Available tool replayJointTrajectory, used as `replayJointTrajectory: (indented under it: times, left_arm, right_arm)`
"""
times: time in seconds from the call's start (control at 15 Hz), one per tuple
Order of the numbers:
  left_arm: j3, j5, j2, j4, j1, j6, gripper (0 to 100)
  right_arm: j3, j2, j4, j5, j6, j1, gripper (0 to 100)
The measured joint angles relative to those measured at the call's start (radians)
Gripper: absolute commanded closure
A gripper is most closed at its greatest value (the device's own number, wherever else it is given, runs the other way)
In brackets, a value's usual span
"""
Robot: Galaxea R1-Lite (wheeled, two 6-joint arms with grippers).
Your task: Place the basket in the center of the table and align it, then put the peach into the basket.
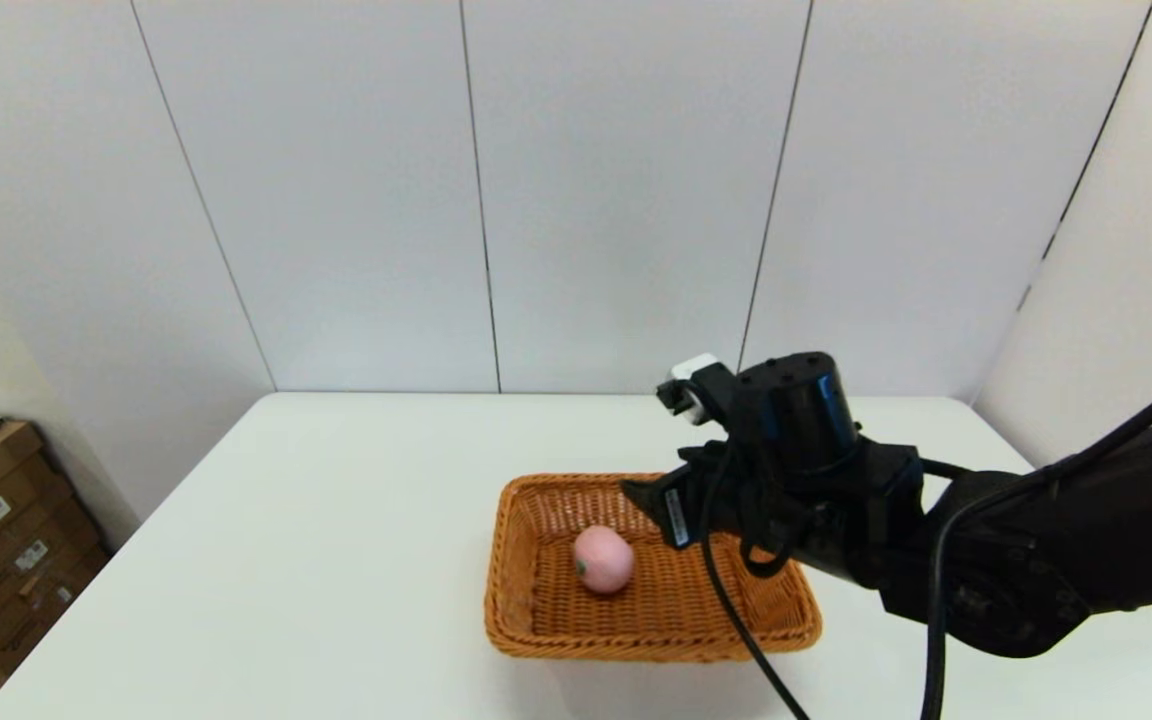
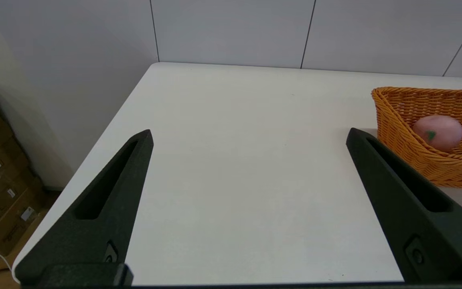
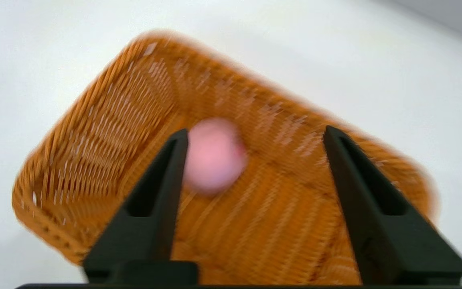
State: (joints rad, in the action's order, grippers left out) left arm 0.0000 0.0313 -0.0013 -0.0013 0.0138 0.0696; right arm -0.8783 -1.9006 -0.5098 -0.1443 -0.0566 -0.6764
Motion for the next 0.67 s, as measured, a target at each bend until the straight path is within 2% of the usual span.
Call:
replayJointTrajectory:
  times: [0.27, 0.4, 0.53, 0.67]
  left_arm:
    - [0.0, 0.0, 0.0, 0.0, 0.0, 0.009, 0]
    - [0.0, 0.0, 0.0, 0.0, 0.0, 0.009, 0]
    - [0.0, 0.0, 0.0, -0.001, 0.0, 0.009, 0]
    - [0.0, 0.0, 0.0, 0.0, 0.0, 0.009, 0]
  right_arm:
    - [0.056, 0.187, 0.005, -0.015, 0.018, 0.057, 0]
    - [0.116, 0.342, 0.016, -0.019, 0.065, 0.069, 0]
    - [0.178, 0.51, 0.063, -0.027, 0.137, 0.089, 0]
    - [0.235, 0.686, 0.155, -0.034, 0.19, 0.155, 0]
